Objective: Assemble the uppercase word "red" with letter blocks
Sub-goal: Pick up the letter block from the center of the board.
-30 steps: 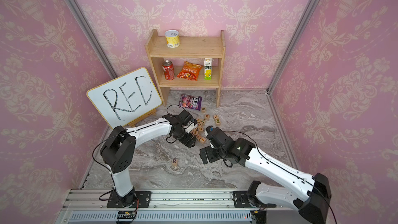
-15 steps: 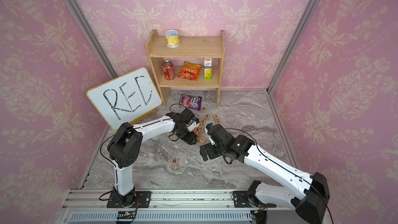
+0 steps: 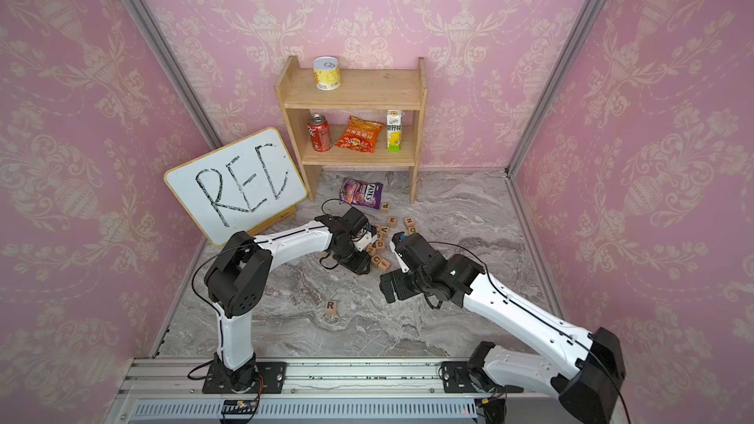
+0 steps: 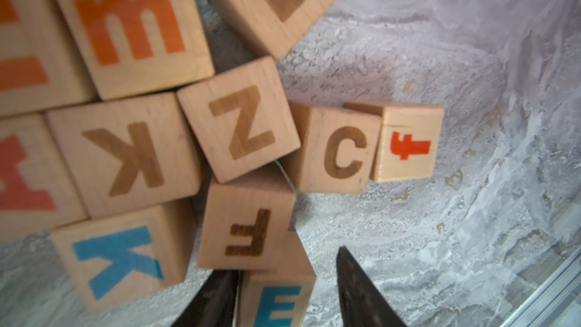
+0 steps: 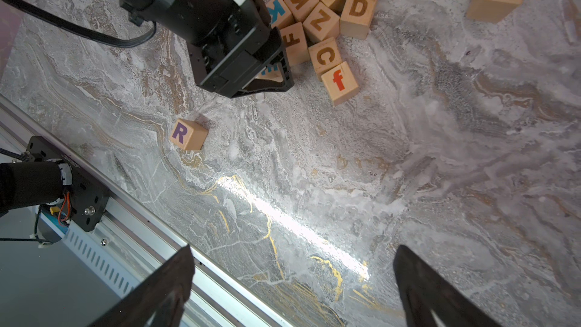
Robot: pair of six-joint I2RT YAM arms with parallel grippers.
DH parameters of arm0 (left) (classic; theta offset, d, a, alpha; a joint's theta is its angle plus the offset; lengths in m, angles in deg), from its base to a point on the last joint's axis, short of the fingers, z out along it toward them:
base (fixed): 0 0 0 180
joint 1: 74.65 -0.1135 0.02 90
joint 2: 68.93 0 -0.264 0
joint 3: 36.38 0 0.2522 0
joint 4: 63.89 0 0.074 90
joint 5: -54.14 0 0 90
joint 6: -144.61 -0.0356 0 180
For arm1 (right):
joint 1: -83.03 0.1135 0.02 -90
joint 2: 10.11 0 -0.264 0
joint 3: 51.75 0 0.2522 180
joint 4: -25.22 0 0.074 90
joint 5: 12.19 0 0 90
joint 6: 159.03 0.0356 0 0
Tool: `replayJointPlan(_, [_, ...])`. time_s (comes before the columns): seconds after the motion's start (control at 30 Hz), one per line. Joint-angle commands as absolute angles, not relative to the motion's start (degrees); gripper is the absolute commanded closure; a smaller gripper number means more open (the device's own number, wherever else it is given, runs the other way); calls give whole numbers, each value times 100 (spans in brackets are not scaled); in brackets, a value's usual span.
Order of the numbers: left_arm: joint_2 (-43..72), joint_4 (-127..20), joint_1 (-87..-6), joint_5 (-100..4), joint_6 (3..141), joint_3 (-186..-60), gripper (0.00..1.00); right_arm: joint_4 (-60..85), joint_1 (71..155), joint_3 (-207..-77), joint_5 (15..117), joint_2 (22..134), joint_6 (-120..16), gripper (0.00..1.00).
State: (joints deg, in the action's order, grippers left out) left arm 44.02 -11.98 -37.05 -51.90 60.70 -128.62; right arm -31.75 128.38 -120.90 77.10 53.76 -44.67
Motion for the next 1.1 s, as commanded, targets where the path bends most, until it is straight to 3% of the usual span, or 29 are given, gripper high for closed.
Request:
replayJointPlan(0.0, [4258, -1258, -3740, -5199, 6258, -12709, 46, -3275, 12783, -12035, 7620, 5204, -4590, 0])
replayJointPlan(0.1, [4237, -1266, -3739, -5206, 6311, -12654, 48, -3284, 12766, -11999, 7605, 5158, -4598, 0])
replayJointPlan(0.23, [4213, -1279, -3742, -5144, 6390, -12613, 62, -3302, 12744, -11956, 7588, 5084, -4613, 0])
replayJointPlan(0.37, [4204, -1311, -3745, -5098, 6539, -12608, 90, -3327, 12735, -11912, 7557, 5006, -4616, 0])
replayJointPlan(0.5, [4177, -1308, -3740, -5053, 6903, -12600, 100, -3334, 12734, -11860, 7570, 4904, -4600, 0])
replayJointPlan(0.83, [3778, -1552, -3701, -4791, 7998, -12219, 100, -3268, 12741, -11849, 7412, 4868, -4578, 0])
replayJointPlan(1.07, [3630, -1084, -3370, -4001, 8560, -12425, 100, -3144, 12748, -11811, 7369, 4821, -4479, 0])
